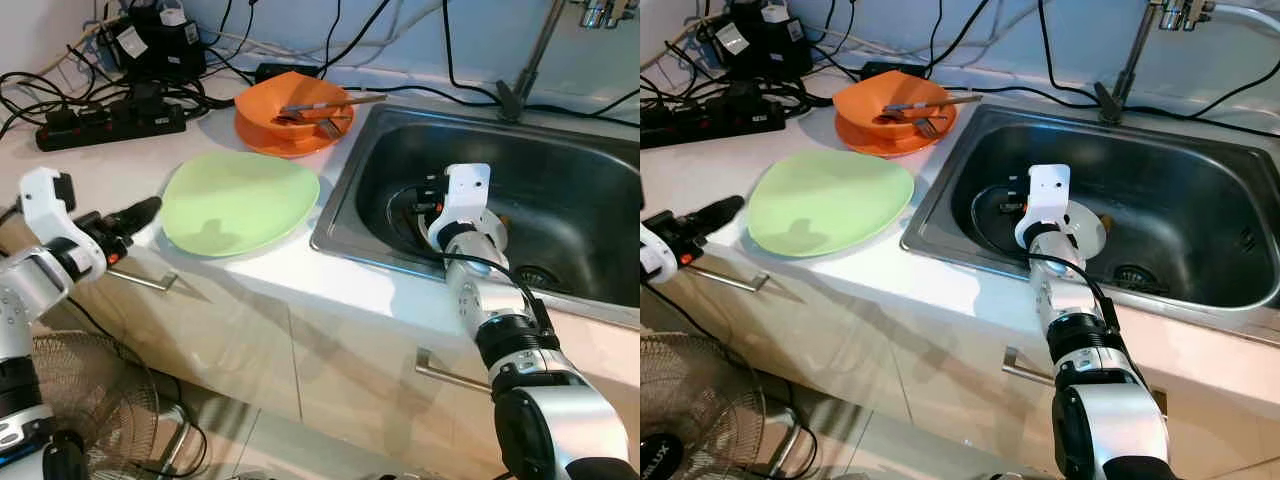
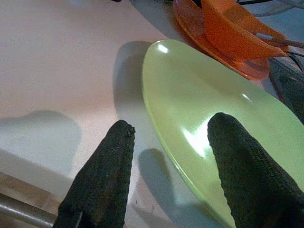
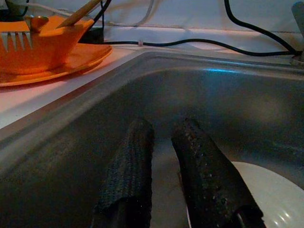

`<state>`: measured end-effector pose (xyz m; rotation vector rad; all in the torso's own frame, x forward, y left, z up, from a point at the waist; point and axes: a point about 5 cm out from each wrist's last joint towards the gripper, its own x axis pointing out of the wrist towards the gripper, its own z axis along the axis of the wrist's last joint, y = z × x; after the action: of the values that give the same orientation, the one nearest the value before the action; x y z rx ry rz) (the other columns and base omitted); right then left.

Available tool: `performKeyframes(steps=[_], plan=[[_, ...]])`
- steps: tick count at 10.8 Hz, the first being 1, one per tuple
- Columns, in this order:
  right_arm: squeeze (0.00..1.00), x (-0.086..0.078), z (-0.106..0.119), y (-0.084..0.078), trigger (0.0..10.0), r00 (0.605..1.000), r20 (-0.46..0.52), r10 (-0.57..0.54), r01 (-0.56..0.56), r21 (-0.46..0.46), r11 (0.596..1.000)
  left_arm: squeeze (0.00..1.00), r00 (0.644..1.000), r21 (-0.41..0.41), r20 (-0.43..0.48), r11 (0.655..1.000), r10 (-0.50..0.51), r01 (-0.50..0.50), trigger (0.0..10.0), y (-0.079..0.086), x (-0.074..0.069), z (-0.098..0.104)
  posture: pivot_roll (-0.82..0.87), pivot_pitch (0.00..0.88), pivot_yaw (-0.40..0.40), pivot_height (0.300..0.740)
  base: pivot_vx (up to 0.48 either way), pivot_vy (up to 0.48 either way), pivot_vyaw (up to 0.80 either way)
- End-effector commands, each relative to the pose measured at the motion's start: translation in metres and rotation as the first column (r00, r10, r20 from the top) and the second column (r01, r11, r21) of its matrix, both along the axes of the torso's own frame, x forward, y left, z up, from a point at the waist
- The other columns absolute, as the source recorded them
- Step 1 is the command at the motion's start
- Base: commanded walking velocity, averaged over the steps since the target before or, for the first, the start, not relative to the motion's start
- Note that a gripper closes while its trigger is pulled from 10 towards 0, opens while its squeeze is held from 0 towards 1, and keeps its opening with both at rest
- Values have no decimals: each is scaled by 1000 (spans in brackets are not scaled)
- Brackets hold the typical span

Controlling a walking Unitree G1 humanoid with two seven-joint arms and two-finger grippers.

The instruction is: Kitchen organization

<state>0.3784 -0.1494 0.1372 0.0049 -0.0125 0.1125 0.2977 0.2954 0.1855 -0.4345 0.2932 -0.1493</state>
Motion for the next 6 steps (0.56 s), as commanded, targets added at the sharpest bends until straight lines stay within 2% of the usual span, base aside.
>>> performKeyframes(steps=[1,2,3,6], plan=[[0,-5,-14,0,10000,999,-46,3,-3,-3,1000,1000,1000,-9,-11,1000,1,-1,10000,-1,1,0,147,7,45,740,0,0,0],[0,-5,-14,-1,10000,999,-47,2,-2,-3,1000,1000,1000,-13,-16,1000,2,-2,10000,-2,1,0,147,7,45,740,0,0,0],[0,-5,-15,-1,10000,999,-49,-1,1,-4,1000,0,1000,-18,-29,1000,-3,2,10000,-3,2,0,146,12,46,740,0,0,0],[0,-6,-15,-1,10000,999,-51,-3,3,-4,1000,0,997,-68,-66,997,-49,44,10000,-15,7,-3,144,17,50,740,0,0,0]])
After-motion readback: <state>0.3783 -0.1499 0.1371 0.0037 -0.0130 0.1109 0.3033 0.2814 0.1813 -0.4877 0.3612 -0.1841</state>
